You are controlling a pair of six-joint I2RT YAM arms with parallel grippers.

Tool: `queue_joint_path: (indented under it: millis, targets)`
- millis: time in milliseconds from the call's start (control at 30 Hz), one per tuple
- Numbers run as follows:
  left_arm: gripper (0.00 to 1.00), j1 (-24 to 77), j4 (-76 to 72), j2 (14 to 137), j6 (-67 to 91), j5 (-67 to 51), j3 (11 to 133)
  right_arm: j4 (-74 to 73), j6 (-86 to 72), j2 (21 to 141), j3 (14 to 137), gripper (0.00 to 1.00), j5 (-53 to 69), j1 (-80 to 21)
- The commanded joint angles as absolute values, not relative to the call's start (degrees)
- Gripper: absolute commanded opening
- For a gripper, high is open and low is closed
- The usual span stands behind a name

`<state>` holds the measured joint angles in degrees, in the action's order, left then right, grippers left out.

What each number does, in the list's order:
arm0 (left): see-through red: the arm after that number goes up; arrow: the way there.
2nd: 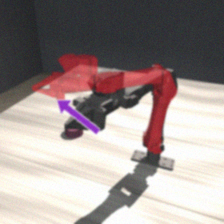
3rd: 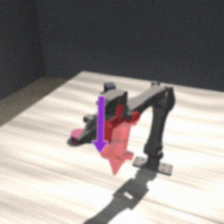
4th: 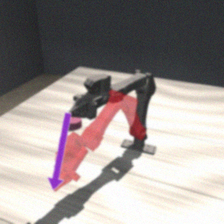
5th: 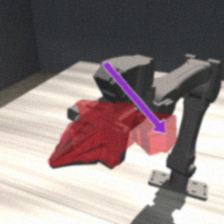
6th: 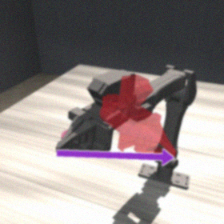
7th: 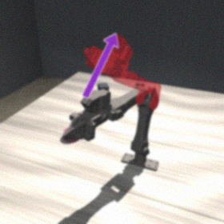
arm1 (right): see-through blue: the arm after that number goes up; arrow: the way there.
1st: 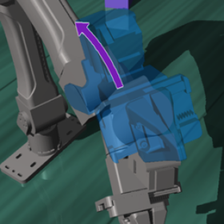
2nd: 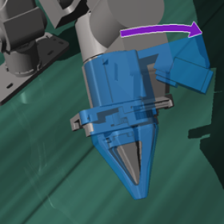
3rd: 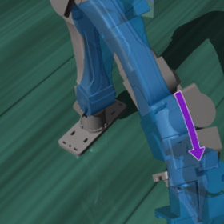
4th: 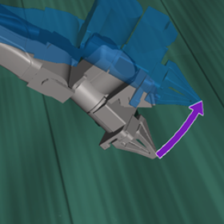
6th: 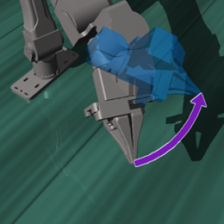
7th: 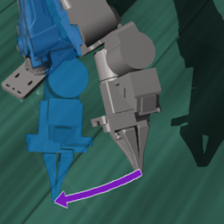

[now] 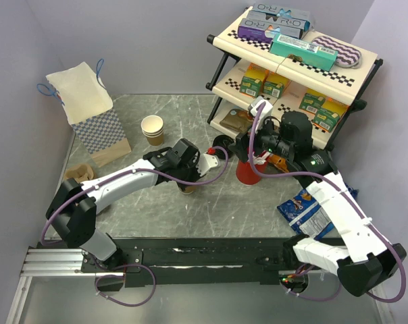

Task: Pack the takeout coffee

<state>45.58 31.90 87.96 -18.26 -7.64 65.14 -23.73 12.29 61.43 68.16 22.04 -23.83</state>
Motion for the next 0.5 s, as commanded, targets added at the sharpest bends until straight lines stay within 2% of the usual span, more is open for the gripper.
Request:
queue_joint_path:
  millis: [0, 133, 233, 267, 367, 467]
  targets:
    - [0.23, 45.8, 30.5, 87.5, -17.4, -8.2, 65.2, -22.3, 15.9, 62.2, 68.8, 1.0, 21.2, -23.5]
    - [0.42, 45.8, 30.5, 86.3, -16.0, -7.9, 65.6, -23.6, 18.1, 66.6, 73.8, 0.98, 18.2, -23.5]
    - [0.52, 45.6, 30.6, 84.3, -14.9, -8.0, 66.4, -26.8, 19.6, 74.7, 80.0, 0.93, 16.3, -23.5]
    - [0.59, 45.4, 31.1, 83.5, -14.0, -8.3, 67.0, -27.6, 19.8, 76.5, 81.9, 0.89, 15.7, -23.5]
    - [0.64, 41.1, 31.6, 79.4, -10.6, -10.9, 66.9, -32.8, 19.9, 84.6, 91.3, 0.82, 14.6, -24.5]
    - [0.68, 32.0, 30.9, 74.1, -4.8, -15.3, 65.0, -35.6, 20.6, 90.3, 96.8, 0.81, 12.0, -27.7]
